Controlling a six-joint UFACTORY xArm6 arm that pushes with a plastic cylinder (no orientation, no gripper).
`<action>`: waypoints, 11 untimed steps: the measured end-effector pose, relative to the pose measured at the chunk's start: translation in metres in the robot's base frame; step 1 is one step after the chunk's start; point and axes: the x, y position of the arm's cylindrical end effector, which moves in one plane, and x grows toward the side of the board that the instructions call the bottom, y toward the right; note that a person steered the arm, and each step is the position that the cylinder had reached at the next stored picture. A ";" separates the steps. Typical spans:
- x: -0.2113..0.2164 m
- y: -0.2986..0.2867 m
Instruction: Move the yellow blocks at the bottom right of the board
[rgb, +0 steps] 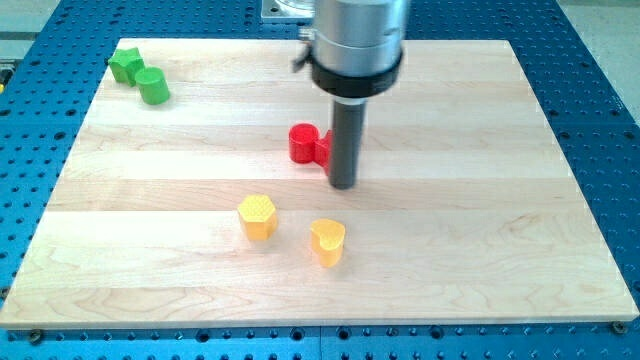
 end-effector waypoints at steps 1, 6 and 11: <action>0.008 -0.082; 0.056 -0.131; 0.098 0.076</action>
